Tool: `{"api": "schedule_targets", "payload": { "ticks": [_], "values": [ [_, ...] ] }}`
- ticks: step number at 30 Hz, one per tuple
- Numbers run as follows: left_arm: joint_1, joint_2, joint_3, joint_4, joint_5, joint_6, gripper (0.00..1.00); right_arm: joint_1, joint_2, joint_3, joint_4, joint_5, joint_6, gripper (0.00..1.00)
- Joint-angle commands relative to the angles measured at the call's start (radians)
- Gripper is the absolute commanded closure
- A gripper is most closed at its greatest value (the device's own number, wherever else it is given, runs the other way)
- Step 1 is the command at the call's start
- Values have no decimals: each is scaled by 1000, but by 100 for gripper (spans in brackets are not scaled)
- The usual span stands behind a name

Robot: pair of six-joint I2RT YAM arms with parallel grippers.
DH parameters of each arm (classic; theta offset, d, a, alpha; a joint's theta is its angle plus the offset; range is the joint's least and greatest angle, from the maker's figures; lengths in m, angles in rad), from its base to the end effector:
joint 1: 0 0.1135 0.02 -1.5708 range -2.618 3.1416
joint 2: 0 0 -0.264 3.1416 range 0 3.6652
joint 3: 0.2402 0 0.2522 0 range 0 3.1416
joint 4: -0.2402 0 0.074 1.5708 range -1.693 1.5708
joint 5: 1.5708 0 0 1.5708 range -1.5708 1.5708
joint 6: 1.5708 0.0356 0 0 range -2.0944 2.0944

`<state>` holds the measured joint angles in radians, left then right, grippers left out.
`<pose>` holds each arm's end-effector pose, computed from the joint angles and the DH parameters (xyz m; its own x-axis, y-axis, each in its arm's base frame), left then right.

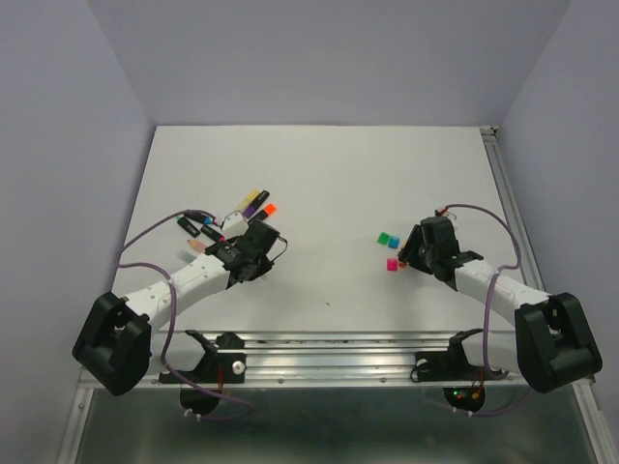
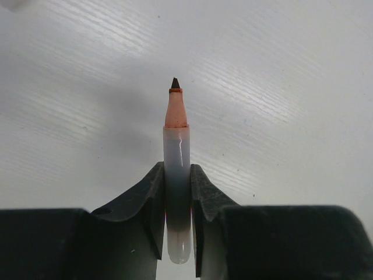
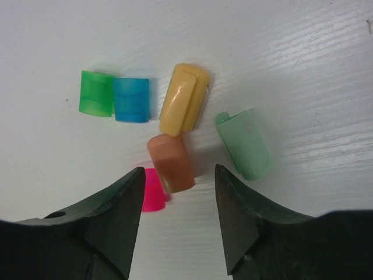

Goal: Open the pen caps

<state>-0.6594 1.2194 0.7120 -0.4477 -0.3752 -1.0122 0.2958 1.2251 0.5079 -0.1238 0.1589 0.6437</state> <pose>0.1931 -0.1332 0.2073 -0.6835 -0.4685 -0.5598 -0.3337 0.8826 -0.3312 0.2191 0.0609 0.1647 -0.6824 0.4115 -0.6041 0.2784 0.9105 0.3058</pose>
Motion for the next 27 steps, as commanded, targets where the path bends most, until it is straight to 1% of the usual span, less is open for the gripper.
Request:
{"api": "schedule_targets", "payload": {
  "ticks": [1,4,5,7,8,10,12,14,21,23,25,26,27],
  "values": [
    [47,-24,-11,-62,-73,-17,99,0,-64,-8,6,-27,-1,38],
    [95,-17,-8,-75,-91,-16,99,0,-119,-8,-5,-62,-1,26],
    [112,-6,-6,-80,-91,-9,99,2,-134,-12,-5,-85,-4,17],
    [152,6,-5,-80,-96,-9,98,0,-182,-14,-10,-105,-4,11],
    [162,20,-6,-77,-96,-14,98,2,-197,-20,-10,-116,2,0],
    [178,35,-5,-71,-97,-12,96,0,-220,-28,-2,-130,4,0],
    [185,61,1,-72,-97,-6,84,2,-239,-34,7,-154,-3,0],
    [202,74,1,-78,-105,-2,78,2,-240,-34,6,-154,-1,0],
    [236,111,-3,-94,-117,7,68,0,-231,-20,-28,-154,1,0],
    [236,108,-6,-92,-116,15,59,0,-233,-16,-33,-154,1,0],
    [236,98,-9,-88,-107,20,52,0,-240,-16,-40,-153,-3,0],
    [236,94,-11,-88,-105,21,47,0,-242,-16,-42,-151,-1,0],
    [236,83,-13,-88,-103,24,45,0,-245,-12,-45,-148,-3,0]
  ]
}}
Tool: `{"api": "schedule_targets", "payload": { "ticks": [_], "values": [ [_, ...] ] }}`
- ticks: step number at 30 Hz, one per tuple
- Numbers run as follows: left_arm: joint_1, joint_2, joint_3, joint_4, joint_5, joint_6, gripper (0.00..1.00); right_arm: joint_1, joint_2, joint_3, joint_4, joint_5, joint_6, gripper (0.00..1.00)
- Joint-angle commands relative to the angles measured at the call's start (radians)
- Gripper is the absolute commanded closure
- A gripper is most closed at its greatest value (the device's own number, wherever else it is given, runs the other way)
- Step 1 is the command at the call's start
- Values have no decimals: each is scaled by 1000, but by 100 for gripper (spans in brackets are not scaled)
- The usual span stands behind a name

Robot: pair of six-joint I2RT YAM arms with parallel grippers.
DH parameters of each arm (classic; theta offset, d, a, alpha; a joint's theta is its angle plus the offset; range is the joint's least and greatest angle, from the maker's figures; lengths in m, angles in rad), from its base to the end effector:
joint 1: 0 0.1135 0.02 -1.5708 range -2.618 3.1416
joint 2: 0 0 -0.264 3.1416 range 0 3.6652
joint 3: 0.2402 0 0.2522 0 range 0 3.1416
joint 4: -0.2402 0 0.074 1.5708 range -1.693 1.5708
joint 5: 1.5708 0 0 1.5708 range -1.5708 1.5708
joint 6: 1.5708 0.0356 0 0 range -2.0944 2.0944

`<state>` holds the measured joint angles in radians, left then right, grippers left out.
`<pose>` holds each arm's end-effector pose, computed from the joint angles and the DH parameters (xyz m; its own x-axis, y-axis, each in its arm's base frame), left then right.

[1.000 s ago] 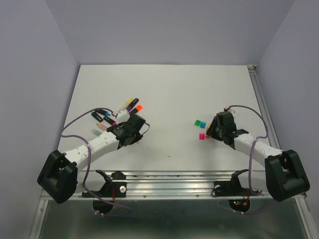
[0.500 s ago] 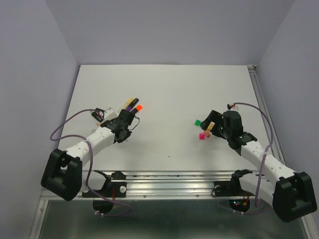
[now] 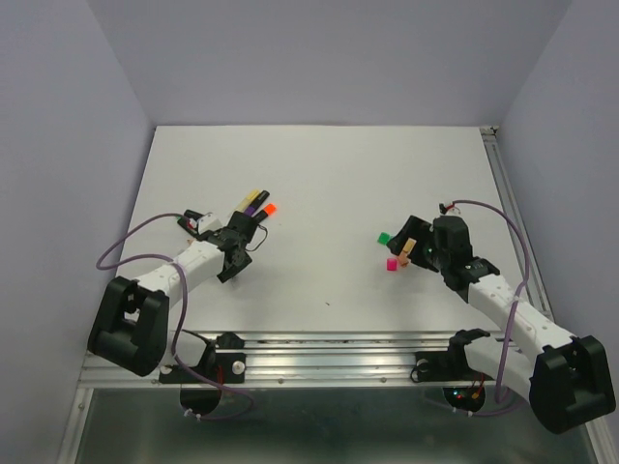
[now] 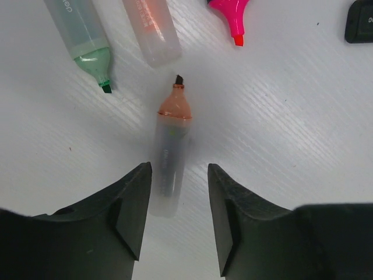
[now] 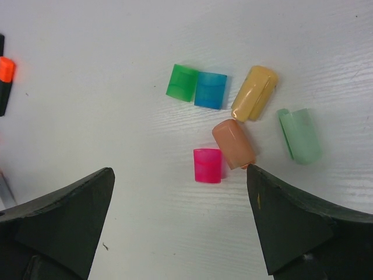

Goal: Open the pen caps

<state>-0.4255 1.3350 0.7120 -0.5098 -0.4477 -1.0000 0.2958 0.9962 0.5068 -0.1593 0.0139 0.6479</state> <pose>0.2225 -0.0839 0.1799 -0.6181 -0.5527 -0.5590 -0.5834 0.7991 -0.1451 0.1994 0.0602 0.2067 -0.6303 0.4388 -0.6405 0.1248 0.8715 0.4742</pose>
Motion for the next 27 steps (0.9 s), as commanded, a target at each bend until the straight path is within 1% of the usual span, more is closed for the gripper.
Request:
{"api": "schedule_targets", "payload": {
  "ticks": [1,3,4,7,8,9,10,11,13,16,17,18,19,21,22,24,27],
  "values": [
    [2,-39,-11,-22,-25,23,43,0,-19,-10,-13,-3,-7,0],
    [2,-60,-8,-22,-19,34,43,2,-24,-10,-16,-3,-8,0],
    [4,-68,-5,-4,0,85,42,0,-27,-11,-16,-5,-10,0],
    [1,-95,26,20,41,145,40,0,-33,-11,-13,-9,-14,0],
    [-1,-105,36,30,55,174,33,0,-37,-13,-11,-8,-13,0],
    [1,-109,59,45,75,194,23,0,-39,-19,-5,-9,-10,0],
    [1,-111,73,83,114,211,3,2,-42,-24,12,-9,-5,0],
    [-1,-106,96,103,135,246,1,2,-44,-30,18,-44,-2,0],
    [-1,-99,122,146,162,280,1,0,-41,-28,20,-49,-1,0],
    [-1,-68,165,206,161,371,1,0,-48,-27,18,-52,-1,0],
    [-1,-59,171,232,170,406,1,0,-53,-27,18,-52,-2,0],
    [-1,-40,181,255,175,478,1,0,-60,-30,20,-54,-5,0],
    [-1,-31,185,305,207,512,1,0,-67,-30,23,-54,-7,0],
    [1,-10,193,339,221,569,1,0,-73,-33,24,-66,-10,0],
    [4,-2,201,381,257,630,1,2,-79,-33,26,-71,-13,0],
    [10,21,204,437,285,685,1,2,-83,-34,29,-78,-16,0],
    [40,73,233,445,323,725,1,0,-90,-34,27,-81,-21,0]
  ]
}}
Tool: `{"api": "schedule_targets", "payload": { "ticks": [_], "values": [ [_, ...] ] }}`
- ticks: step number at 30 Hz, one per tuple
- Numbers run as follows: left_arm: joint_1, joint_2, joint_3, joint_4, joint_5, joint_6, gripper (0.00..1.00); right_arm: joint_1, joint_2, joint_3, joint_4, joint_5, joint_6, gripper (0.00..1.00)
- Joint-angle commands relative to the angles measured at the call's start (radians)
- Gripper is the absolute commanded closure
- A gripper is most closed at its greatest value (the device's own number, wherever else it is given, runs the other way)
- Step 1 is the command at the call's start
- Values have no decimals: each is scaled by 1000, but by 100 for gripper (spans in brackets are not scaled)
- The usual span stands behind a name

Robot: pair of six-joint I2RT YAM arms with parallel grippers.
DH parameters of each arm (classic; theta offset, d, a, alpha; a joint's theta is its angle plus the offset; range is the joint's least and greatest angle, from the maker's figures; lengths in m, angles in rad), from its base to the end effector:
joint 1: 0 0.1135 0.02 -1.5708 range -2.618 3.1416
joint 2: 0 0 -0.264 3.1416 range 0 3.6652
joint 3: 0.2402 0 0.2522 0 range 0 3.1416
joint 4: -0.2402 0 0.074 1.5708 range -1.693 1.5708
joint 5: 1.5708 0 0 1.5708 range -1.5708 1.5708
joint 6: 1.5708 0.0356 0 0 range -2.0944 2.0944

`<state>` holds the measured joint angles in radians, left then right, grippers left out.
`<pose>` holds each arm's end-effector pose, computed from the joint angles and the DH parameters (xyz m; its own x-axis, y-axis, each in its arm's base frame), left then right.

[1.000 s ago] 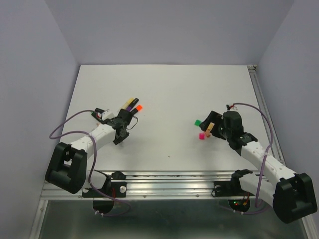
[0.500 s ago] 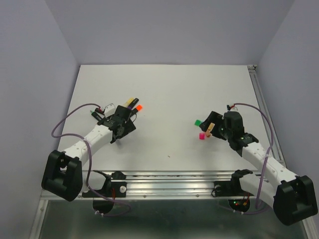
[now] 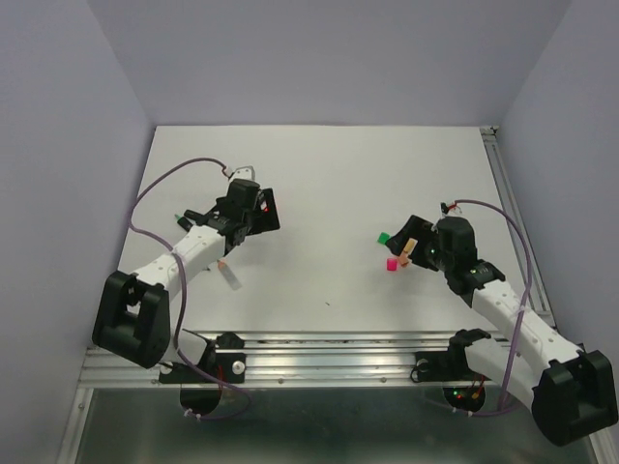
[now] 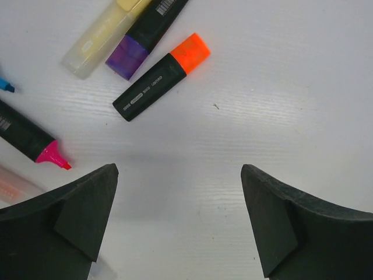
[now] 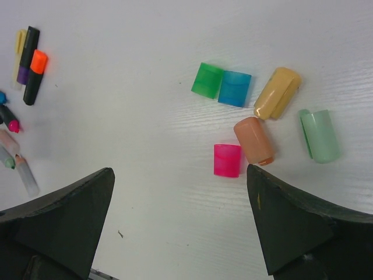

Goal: Open the pen caps

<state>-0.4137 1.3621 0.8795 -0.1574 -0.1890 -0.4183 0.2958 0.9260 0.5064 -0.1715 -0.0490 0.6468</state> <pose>0.2751 -0.1135 0.2462 -0.6040 -0.1705 -0.7785 0.0126 0.9747 -0.2233 0.1912 0.0601 0.2184 -0.6243 0.4390 -0.6462 0.0579 0.8509 0.5222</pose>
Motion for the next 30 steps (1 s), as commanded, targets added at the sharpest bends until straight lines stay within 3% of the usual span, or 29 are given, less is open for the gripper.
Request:
{"api": "schedule_targets", "payload": {
  "ticks": [1,17,30],
  "values": [
    [32,58,70,101,57,156,1,2,-22,-34,40,-20,-21,0],
    [84,342,176,110,48,237,1,0,-23,-37,47,-35,-33,0],
    [84,465,233,76,51,259,5,0,0,-37,59,-45,-35,0]
  ]
}}
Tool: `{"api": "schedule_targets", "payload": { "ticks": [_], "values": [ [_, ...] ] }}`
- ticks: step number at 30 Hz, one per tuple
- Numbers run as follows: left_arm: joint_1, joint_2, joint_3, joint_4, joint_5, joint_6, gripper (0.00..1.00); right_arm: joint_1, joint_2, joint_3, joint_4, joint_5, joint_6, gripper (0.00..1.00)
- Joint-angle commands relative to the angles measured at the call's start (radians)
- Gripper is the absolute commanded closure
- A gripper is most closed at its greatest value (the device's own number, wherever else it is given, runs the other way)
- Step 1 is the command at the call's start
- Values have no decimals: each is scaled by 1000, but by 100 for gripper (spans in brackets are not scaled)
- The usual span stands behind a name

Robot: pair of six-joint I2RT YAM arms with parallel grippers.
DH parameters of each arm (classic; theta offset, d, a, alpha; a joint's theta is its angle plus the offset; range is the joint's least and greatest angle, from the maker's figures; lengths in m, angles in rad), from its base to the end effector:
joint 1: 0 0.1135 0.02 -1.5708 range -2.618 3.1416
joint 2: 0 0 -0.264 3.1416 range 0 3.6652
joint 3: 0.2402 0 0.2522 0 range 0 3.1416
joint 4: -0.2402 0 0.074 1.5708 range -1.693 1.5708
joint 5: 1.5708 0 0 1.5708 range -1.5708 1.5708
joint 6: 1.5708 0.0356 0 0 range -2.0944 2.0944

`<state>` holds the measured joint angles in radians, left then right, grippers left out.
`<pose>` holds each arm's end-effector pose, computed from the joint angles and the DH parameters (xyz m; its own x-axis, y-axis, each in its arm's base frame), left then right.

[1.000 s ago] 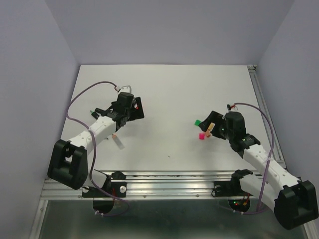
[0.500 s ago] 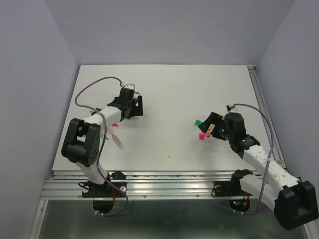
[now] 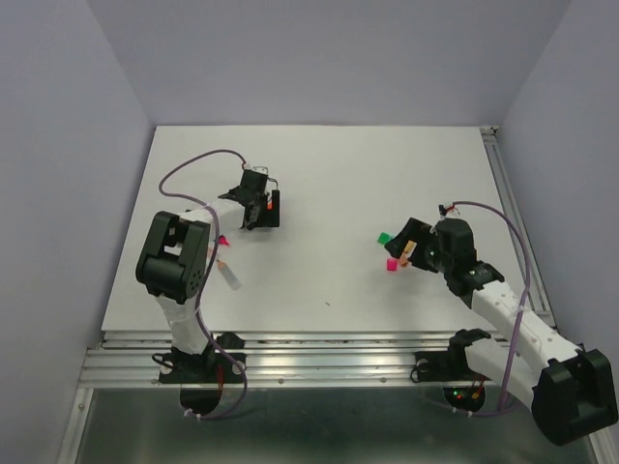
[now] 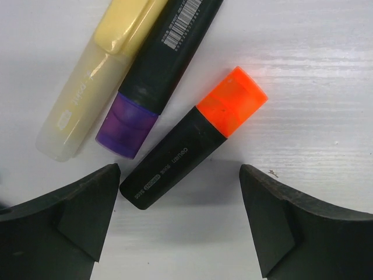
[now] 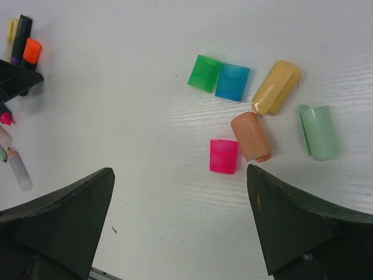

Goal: Open the pen caps

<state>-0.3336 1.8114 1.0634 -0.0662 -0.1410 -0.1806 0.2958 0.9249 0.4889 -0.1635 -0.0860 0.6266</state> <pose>0.3591 -0.1191 0.1678 -0.7178 0.0605 -0.6936 0.1059 0.9941 -0.0228 0.1893 0.0609 0.2135 -0.6473 0.4135 -0.6404 0.0263 0.8517 0.5234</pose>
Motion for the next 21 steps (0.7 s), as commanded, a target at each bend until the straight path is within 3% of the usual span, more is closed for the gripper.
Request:
{"api": "schedule_targets", "payload": {
  "ticks": [1,8,14,21],
  "values": [
    [4,20,52,-14,21,21,6,0,0,-19,53,-6,-15,0],
    [-25,34,32,-12,67,6,23,2,12,-21,53,6,-15,0],
    [-105,17,24,-15,1,13,24,0,17,-23,59,0,-10,0],
    [-110,89,98,-76,-103,-32,24,2,11,-23,51,8,-10,0]
  ]
}}
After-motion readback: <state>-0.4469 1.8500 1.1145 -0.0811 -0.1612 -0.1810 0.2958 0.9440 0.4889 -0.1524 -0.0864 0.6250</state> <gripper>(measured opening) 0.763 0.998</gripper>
